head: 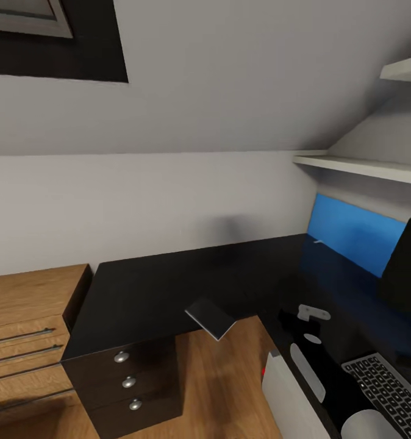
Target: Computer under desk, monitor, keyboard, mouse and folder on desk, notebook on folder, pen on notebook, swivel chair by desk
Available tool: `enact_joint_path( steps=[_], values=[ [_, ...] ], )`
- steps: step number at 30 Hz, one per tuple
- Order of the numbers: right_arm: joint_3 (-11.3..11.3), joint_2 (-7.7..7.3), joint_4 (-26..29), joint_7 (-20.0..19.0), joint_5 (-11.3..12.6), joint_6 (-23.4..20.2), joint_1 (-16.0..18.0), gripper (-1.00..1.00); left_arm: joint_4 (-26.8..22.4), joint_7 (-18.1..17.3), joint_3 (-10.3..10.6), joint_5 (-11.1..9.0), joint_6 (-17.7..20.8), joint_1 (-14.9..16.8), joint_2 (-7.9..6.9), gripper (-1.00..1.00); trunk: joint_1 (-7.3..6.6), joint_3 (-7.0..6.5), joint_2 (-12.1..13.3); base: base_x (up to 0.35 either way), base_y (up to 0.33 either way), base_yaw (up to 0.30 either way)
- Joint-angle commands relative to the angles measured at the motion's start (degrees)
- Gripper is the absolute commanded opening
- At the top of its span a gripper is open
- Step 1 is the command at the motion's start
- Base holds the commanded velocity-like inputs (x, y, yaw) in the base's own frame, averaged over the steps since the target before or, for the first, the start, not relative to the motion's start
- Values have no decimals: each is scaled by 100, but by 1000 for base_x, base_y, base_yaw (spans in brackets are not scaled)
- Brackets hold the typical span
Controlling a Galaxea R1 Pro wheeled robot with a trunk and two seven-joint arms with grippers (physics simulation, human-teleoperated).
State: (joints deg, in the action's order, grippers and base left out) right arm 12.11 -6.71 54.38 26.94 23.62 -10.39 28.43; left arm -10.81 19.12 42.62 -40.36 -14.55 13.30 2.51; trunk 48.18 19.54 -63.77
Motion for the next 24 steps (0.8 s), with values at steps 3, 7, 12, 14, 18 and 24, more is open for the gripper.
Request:
enact_joint_path(
  steps=[3,7,12,14,18,24],
  values=[
    [26,-11,0,47,35,43,5,-100,0,30,47,-42,-21,4,-3,100,0,8,-5,0,0,-20],
    [5,-43,-171,48,32,181,19,-100,0,31,45,-42,-22,4,-4,100,0,8,-5,0,0,-6],
    [-11,-320,-1145,48,33,671,429,-100,0,34,49,-42,-22,5,3,100,0,8,-5,0,0,-1],
    [-9,-385,-1733,48,30,969,715,-100,0,36,52,-42,-22,5,4,100,0,8,-5,0,0,0],
    [-7,-449,-2831,43,17,1526,1255,-100,0,34,53,-42,-22,4,11,100,0,8,-5,0,0,0],
    [-58,-516,-3489,50,164,1800,1622,-100,0,37,52,-37,-22,6,5,100,0,8,-5,0,0,0]
  ],
)
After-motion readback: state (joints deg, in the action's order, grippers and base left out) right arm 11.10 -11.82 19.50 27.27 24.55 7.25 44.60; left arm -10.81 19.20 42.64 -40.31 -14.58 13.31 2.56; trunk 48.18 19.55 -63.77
